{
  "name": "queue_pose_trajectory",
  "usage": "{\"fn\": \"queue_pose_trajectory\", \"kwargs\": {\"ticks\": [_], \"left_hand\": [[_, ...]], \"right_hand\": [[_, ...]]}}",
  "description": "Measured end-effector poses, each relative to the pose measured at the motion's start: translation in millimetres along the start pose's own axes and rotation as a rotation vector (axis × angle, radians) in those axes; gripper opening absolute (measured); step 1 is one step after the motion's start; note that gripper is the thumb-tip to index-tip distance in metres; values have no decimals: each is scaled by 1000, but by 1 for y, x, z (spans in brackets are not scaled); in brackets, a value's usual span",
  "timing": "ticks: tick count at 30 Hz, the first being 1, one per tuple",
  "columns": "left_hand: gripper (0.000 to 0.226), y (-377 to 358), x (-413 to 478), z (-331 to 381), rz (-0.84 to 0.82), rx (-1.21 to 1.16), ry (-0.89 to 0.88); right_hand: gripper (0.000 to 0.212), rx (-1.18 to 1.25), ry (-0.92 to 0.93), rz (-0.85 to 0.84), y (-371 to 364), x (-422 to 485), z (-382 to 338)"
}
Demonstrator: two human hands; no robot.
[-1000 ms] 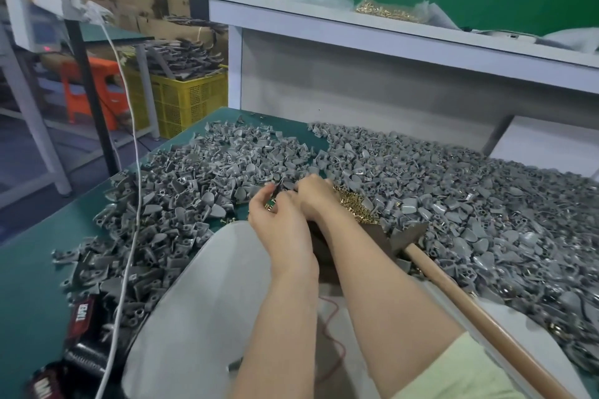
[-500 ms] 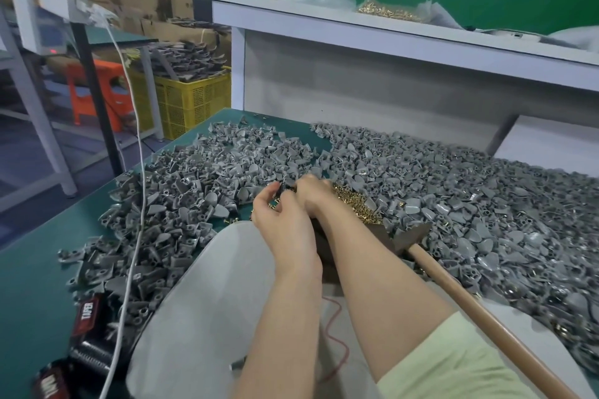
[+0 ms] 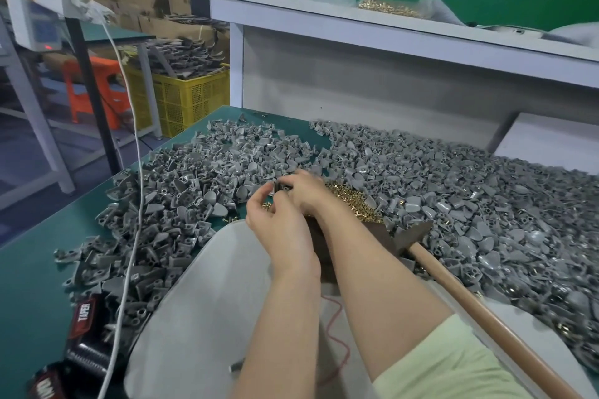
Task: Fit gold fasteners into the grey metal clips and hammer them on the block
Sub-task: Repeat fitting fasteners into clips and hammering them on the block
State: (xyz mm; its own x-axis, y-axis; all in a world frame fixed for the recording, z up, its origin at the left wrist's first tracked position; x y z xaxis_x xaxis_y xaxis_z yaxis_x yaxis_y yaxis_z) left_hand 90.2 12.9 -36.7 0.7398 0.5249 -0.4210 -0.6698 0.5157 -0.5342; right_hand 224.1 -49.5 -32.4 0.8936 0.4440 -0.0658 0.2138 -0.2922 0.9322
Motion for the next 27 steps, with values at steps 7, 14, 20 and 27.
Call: {"fn": "queue_pose_trajectory", "kwargs": {"ticks": [7,14,20,27], "left_hand": [[21,0,-2,1,-5,6,-3],[21,0,-4,3,4,16,-16],[22,0,-3,2,3,6,-18],[20,1,-3,3,8,0,-17]], "right_hand": [[29,-36,-112,271,29,-4,21],[23,81,-182,329,35,-13,53],[44,26,-77,164,21,-3,43],[31,117,-94,260,30,-11,46]]}}
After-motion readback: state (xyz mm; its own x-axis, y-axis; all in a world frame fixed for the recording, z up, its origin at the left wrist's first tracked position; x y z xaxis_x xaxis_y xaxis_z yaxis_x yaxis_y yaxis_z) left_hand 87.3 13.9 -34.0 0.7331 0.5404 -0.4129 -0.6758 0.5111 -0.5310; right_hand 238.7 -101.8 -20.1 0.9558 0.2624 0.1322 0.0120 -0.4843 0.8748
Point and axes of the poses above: each hand's wrist, its own x-axis towards the middle knuckle, its own y-axis out of the back of the hand, z = x × y, the point moved 10 cm from there along x, towards the middle knuckle, and after that the axes turned 10 degrees about y, right-handed, at the moved point
